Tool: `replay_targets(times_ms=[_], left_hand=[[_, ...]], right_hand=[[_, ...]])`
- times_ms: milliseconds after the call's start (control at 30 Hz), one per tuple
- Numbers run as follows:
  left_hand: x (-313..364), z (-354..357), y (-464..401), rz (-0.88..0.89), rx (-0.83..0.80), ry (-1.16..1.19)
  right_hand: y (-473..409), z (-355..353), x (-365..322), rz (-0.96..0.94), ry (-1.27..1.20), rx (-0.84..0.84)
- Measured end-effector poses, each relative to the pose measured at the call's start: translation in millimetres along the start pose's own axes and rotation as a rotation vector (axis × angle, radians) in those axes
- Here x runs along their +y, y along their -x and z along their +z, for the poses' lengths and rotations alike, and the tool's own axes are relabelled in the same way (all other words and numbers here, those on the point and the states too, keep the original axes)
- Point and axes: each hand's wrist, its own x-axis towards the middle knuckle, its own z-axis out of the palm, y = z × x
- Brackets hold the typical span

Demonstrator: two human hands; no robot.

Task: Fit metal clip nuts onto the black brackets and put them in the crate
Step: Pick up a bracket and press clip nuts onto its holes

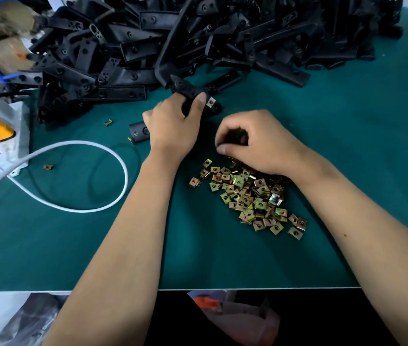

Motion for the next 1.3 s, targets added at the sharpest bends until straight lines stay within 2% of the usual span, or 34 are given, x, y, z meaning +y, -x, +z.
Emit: replay_targets(times_ms=[133,267,367,533,800,967,1167,1300], left_hand=[[5.1,-5.1,4.8,0.014,-0.021,0.185],[7.1,-7.2,8.0,-0.002,-0.042,0.289],[7.9,-6.4,9.9,0.014,-0.061,0.361],[16.5,-3.2,16.2,0.135,-0.147,0.324],[31.4,5.6,26.2,0.27,-0.208,0.313],[34.1,8.4,28.3,0.288,-0.202,0.299],[38.4,7.8,31.0,0.312,-0.185,0.298],[39.9,9.3,31.8,0.305,-0.187,0.311]], right_hand=[[-1.5,-3.8,5.5,0.068,-0.285,0.26],[-3.3,-8.0,11.7,0.16,-0.524,0.407],[-4.8,-10.0,15.4,0.256,-0.606,0.493],[-5.1,-15.7,19.6,0.387,-0.767,0.505],[-6.6,-13.8,19.8,0.395,-0.754,0.601],[-6.0,-11.5,18.7,0.373,-0.762,0.665],[-7.4,-10.6,13.9,0.431,-0.882,0.711],[-8.8,-6.2,9.2,0.454,-0.866,0.744]])
